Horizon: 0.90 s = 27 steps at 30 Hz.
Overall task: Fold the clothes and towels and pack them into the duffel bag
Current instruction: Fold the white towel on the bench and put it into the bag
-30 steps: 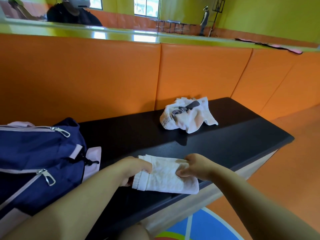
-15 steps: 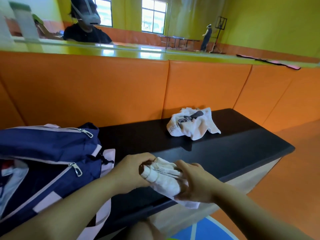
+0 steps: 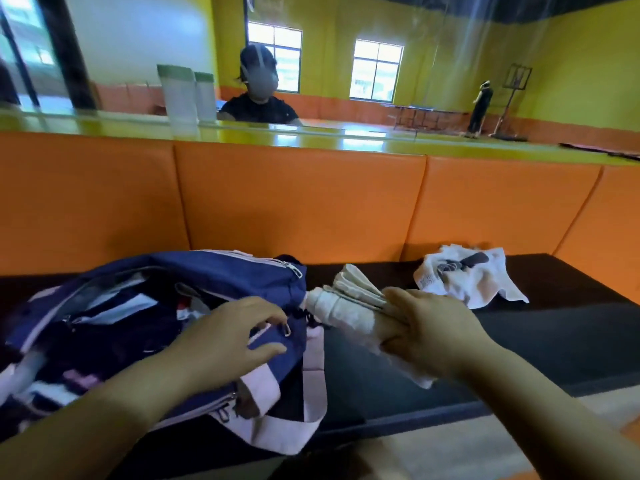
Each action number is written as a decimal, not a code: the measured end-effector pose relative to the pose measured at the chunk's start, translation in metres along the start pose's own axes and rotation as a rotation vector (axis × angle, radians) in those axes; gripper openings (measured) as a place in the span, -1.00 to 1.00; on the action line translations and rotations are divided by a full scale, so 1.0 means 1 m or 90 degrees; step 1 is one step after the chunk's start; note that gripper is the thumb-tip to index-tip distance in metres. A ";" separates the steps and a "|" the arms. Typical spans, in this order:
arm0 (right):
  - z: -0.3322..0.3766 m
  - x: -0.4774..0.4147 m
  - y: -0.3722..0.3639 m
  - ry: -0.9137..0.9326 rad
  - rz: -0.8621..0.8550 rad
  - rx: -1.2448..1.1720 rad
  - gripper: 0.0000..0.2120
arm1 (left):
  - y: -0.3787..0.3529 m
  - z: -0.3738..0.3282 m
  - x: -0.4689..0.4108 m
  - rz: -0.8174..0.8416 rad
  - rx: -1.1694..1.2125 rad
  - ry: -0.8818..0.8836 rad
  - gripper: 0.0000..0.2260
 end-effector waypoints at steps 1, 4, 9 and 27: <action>0.010 -0.005 0.004 -0.004 -0.016 -0.020 -0.53 | 0.011 0.013 0.010 -0.012 -0.012 0.022 -0.75; 0.044 -0.020 0.011 0.033 -0.067 -0.070 -0.57 | 0.030 0.059 0.045 -0.011 -0.035 0.100 -0.83; 0.101 -0.045 0.006 0.119 -0.135 -0.067 -0.47 | 0.053 0.130 0.097 -0.007 -0.129 0.226 -0.77; 0.272 -0.121 -0.104 0.336 0.098 0.073 -0.42 | 0.061 0.233 0.138 0.044 -0.050 0.404 -0.26</action>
Point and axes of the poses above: each hand's wrist, its own x-axis away from the middle knuckle, its own y-axis out of the back of the hand, z = x × y, the point moved 8 cm from there along -x, towards the middle knuckle, and after that the axes turned 13 degrees about -x, right-handed, at the moved point
